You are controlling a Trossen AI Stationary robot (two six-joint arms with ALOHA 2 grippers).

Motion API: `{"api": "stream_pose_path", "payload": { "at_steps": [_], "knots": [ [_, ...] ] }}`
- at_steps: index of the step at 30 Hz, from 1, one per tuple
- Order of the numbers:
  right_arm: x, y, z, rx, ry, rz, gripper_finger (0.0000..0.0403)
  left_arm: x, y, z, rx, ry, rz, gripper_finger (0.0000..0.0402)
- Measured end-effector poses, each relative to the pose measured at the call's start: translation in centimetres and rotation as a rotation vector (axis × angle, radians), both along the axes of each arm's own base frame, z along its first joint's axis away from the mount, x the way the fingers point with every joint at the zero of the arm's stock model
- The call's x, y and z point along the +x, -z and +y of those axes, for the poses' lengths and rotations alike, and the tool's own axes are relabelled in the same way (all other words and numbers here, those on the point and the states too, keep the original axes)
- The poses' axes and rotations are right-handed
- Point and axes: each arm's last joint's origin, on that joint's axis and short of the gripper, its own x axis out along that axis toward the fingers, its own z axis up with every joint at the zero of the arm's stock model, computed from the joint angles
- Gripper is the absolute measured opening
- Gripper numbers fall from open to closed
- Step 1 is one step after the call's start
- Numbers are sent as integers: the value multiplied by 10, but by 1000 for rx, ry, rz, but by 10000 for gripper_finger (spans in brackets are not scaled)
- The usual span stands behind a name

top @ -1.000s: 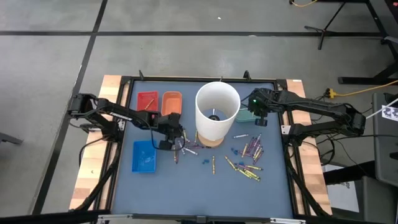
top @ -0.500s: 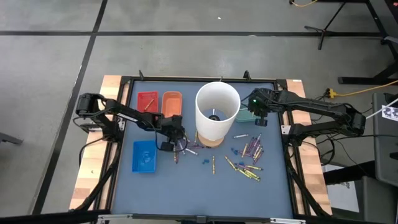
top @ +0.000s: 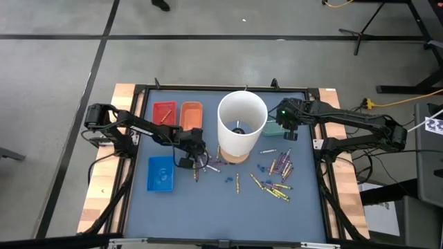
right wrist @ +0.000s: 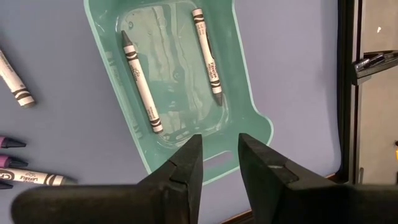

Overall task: Sort crayons
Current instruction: Put the gray crayon into the green bin

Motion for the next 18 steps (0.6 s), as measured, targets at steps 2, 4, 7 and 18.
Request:
{"api": "stream_pose_path", "payload": {
  "at_steps": [2,4,7,18],
  "knots": [
    [0,0,0,0,0,0,101,0,0,0,-1,1,0,58],
    [0,0,0,0,0,0,101,0,0,0,-1,1,1,46],
    [0,0,0,0,0,0,101,0,0,0,0,1,1,33],
    [-1,0,0,1,2,12,101,-2,-6,0,9,-9,-12,12]
  ]
}}
